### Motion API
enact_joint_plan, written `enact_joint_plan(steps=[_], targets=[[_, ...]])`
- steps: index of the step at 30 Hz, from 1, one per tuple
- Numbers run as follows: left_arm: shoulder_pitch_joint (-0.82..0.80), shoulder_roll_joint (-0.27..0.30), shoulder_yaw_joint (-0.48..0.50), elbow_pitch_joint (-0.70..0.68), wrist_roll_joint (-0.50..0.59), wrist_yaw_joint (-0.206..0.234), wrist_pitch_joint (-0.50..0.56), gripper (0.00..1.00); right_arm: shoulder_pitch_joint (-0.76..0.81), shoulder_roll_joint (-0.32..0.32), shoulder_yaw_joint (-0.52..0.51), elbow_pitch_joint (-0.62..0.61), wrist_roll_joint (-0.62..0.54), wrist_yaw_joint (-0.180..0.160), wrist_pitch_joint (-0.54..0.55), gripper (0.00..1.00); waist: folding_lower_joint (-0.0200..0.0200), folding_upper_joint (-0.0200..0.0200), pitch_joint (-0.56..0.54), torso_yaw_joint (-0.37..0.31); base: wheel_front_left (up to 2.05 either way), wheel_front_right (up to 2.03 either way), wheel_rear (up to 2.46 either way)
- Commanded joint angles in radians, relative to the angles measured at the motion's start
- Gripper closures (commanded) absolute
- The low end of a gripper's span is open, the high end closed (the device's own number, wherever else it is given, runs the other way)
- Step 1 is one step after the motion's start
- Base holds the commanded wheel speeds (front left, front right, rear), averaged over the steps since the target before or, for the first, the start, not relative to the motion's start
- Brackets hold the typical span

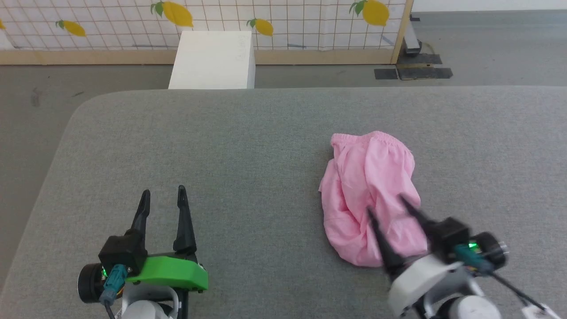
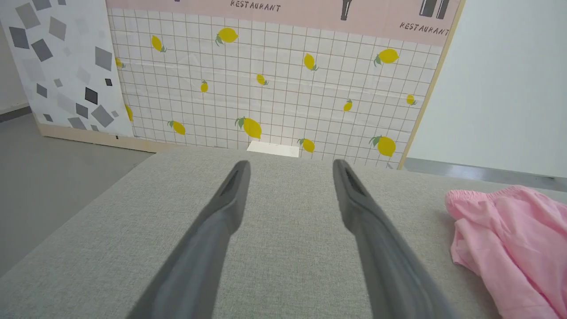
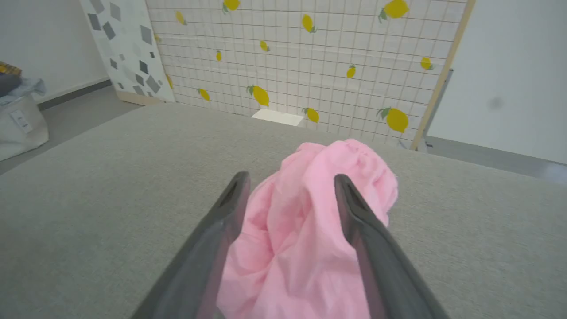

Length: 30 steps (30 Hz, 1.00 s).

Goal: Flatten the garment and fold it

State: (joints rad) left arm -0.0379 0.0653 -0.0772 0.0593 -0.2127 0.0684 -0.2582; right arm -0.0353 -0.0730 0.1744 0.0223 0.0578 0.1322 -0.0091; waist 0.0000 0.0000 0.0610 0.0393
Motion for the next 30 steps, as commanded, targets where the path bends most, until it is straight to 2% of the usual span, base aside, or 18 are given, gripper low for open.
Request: enact_joint_plan(steps=[1, 6, 16, 17, 18, 19, 24, 30], targets=[[0.007, -0.005, 0.003, -0.002, 0.009, -0.009, -0.004, 0.00, -0.007, -0.007, 0.039, 0.025, 0.003, -0.002, 0.034, 0.00, 0.0000, 0.0000, 0.006, 0.006, 0.00, 0.00, 0.00], [-0.010, -0.012, -0.006, -0.006, 0.009, -0.026, -0.004, 0.00, -0.089, -0.033, 0.171, 0.161, 0.047, -0.002, 0.168, 0.00, 0.0000, 0.0000, 0.027, 0.029, 0.00, 0.00, 0.00], [-0.036, -0.015, -0.034, -0.008, -0.013, -0.020, -0.004, 0.00, -0.238, -0.050, 0.286, 0.438, 0.058, -0.002, 0.494, 0.00, 0.0000, 0.0000, 0.077, 0.072, 0.00, 0.00, 0.00], [-0.038, -0.015, -0.038, -0.007, -0.016, -0.018, -0.004, 0.00, -0.247, -0.052, 0.296, 0.453, 0.065, -0.002, 0.517, 0.06, 0.0000, 0.0000, 0.080, 0.075, 0.00, 0.00, 0.00], [-0.040, -0.015, -0.041, -0.006, -0.018, -0.016, -0.004, 0.00, -0.254, -0.051, 0.303, 0.459, 0.074, -0.002, 0.526, 0.96, 0.0000, 0.0000, 0.081, 0.077, 0.00, 0.00, 0.00], [-0.041, -0.015, -0.044, -0.005, -0.020, -0.014, -0.004, 0.00, -0.261, -0.051, 0.318, 0.460, 0.086, -0.002, 0.531, 1.00, 0.0000, 0.0000, 0.081, 0.079, 0.00, 0.00, 0.00], [-0.034, -0.015, -0.045, 0.000, -0.022, -0.007, -0.004, 0.00, -0.292, -0.037, 0.354, 0.388, 0.169, -0.002, 0.463, 1.00, 0.0000, 0.0000, 0.066, 0.071, 0.00, 0.00, 0.00], [-0.024, -0.015, -0.036, 0.009, -0.009, -0.016, -0.004, 0.00, -0.372, -0.026, 0.396, 0.184, 0.279, -0.002, 0.342, 1.00, 0.0000, 0.0000, 0.033, 0.040, 0.00, 0.00, 0.00]])
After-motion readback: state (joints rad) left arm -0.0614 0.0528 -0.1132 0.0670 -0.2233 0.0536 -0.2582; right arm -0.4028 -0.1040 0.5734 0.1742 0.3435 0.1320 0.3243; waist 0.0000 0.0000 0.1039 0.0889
